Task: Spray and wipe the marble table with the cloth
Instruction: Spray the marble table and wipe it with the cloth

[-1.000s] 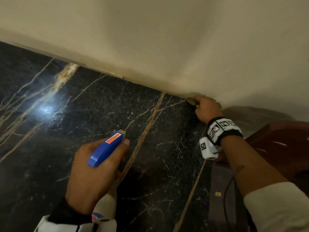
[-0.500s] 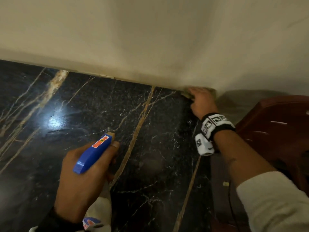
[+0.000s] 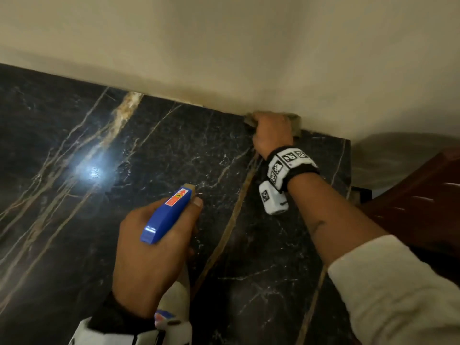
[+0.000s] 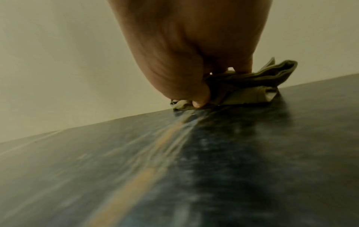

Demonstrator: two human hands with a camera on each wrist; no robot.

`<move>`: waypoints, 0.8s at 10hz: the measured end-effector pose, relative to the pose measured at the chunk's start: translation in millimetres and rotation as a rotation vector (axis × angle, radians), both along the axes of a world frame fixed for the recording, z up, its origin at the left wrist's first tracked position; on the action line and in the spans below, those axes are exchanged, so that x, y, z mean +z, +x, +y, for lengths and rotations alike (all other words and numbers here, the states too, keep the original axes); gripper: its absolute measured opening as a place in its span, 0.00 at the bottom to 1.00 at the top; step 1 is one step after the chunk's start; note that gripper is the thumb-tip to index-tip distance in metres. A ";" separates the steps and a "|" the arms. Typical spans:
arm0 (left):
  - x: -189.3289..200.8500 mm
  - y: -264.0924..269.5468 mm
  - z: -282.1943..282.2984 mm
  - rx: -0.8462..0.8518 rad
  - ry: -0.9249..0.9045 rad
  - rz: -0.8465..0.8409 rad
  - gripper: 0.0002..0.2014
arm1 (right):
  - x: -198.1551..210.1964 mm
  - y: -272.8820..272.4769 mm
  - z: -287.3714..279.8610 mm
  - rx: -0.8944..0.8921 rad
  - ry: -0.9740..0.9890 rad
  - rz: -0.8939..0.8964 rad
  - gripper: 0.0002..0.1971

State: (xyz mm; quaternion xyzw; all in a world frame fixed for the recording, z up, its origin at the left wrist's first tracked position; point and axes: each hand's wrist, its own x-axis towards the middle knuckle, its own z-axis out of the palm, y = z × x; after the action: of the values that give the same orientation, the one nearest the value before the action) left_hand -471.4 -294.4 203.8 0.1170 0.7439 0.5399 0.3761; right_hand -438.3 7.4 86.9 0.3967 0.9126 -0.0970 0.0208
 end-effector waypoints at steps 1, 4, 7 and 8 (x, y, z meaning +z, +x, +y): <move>5.2 -30.5 -7.8 0.013 -0.017 0.070 0.27 | -1.2 -47.0 -24.6 0.103 -0.089 0.066 0.23; 6.0 -130.4 -51.3 0.122 0.027 0.132 0.23 | 3.3 -13.4 0.2 -0.173 -0.061 -0.063 0.27; 8.1 -200.2 -77.6 0.205 0.015 0.213 0.18 | 1.0 -170.5 -88.8 0.044 -0.045 -0.027 0.18; 6.4 -207.6 -89.4 0.216 0.009 0.228 0.19 | -2.9 -229.8 -125.2 0.152 -0.094 0.076 0.15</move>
State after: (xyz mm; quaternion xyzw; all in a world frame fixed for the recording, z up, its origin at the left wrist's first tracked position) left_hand -679.1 -383.8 210.2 0.0985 0.7876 0.5638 0.2281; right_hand -668.1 -117.8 84.1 0.3208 0.9346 -0.1531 0.0120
